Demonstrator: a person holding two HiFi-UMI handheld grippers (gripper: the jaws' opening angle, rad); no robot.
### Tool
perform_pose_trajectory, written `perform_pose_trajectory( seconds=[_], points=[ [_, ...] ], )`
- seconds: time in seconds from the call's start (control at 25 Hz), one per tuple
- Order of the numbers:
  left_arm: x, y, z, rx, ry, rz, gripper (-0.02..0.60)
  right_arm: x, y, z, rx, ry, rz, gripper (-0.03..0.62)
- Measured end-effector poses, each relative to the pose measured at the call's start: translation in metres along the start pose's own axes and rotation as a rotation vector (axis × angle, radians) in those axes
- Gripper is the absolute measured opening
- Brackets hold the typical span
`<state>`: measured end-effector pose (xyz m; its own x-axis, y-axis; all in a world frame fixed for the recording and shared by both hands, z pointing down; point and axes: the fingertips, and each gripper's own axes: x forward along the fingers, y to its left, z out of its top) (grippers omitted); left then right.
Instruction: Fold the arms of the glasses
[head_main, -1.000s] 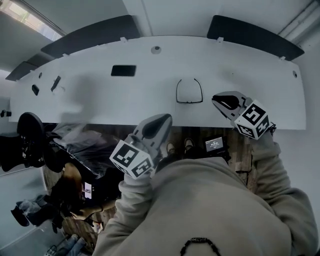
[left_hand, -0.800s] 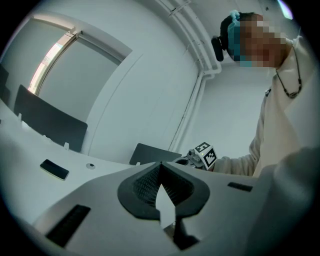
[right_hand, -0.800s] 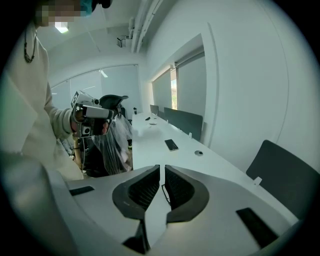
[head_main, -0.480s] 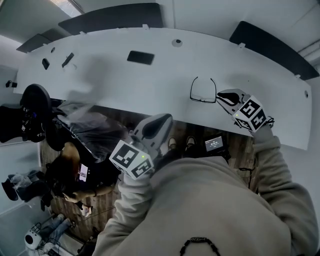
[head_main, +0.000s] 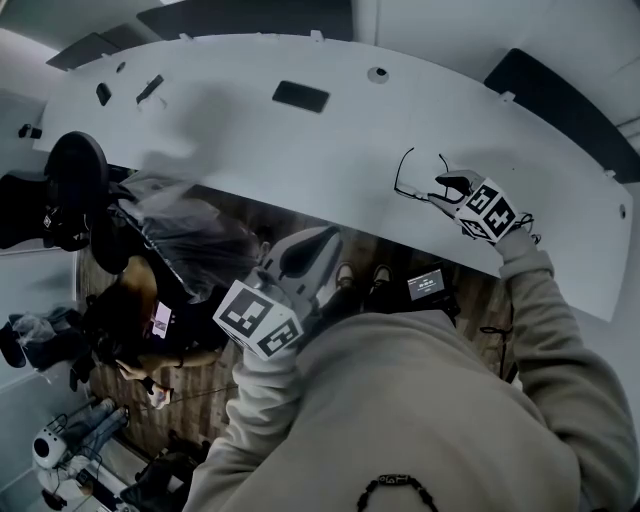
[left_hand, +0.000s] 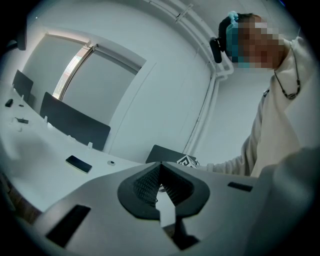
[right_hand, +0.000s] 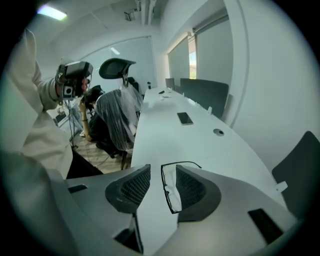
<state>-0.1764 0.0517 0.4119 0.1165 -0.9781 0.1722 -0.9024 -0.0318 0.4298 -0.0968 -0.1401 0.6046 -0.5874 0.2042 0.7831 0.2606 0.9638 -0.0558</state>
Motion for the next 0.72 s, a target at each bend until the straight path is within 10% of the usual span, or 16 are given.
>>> perform_pose_trajectory(
  seconds=[0.72],
  points=[
    [-0.047,0.025,-0.018,-0.045,-0.006,0.143,0.005,0.102,0.006,-0.082,-0.248,0.386,0.080,0.155]
  ],
)
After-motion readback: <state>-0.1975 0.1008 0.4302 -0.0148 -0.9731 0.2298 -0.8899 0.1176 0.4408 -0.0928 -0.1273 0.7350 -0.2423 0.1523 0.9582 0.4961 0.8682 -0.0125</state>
